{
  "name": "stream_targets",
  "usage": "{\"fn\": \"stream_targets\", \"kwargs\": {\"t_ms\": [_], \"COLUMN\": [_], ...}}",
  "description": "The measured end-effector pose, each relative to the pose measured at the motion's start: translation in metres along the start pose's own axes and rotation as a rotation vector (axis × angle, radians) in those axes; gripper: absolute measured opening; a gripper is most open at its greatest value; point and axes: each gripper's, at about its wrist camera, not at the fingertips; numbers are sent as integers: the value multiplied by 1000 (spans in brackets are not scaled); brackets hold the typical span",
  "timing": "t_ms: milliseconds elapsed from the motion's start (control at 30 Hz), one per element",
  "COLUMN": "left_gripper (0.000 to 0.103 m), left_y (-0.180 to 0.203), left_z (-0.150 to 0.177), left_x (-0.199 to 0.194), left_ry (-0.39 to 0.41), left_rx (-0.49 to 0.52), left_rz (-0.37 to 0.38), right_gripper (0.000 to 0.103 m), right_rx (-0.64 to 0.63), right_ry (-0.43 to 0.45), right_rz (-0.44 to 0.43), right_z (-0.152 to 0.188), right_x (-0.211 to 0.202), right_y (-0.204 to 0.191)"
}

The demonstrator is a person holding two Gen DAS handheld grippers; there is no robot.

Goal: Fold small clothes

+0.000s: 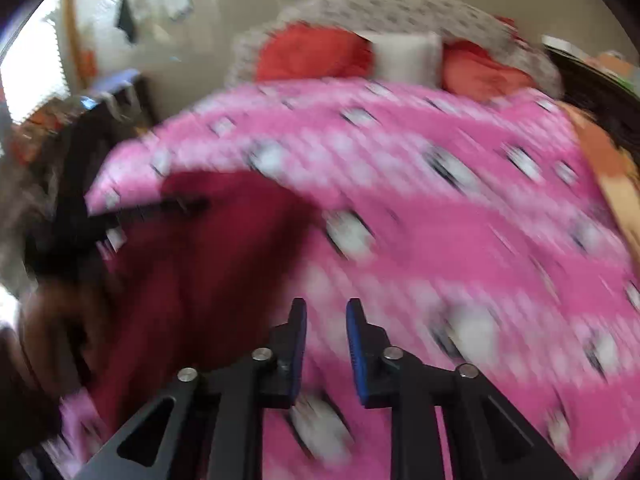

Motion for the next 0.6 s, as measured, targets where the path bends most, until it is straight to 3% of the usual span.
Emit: {"fn": "stream_targets", "kwargs": {"t_ms": [67, 133, 200, 267, 333, 467, 600], "left_gripper": [65, 68, 68, 68, 69, 80, 80], "left_y": [3, 8, 7, -5, -23, -69, -107], "left_z": [0, -4, -11, -20, -24, -4, 42], "left_x": [0, 1, -10, -43, -82, -122, -116], "left_ry": [-5, -50, -101, -46, 35, 104, 19], "left_rx": [8, 38, 60, 42, 59, 93, 60], "left_rz": [-12, -12, 38, 115, 141, -15, -133], "right_gripper": [32, 34, 36, 36, 38, 40, 53], "right_rx": [-6, 20, 9, -19, -30, 29, 84], "right_ry": [-55, 13, 4, 9, 14, 22, 27], "right_rz": [56, 31, 48, 75, 88, 34, -47], "right_z": [27, 40, 39, 40, 40, 41, 40], "right_x": [4, -2, -1, -2, -3, -3, -3], "right_y": [10, 18, 16, 11, 9, 20, 28]}}
Point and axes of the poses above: each gripper's, at about its wrist camera, not at the fingertips, and x roughly the way its jaws point, y to its right, z to its underside, and after that the axes turned 6 degrees about y, right-handed
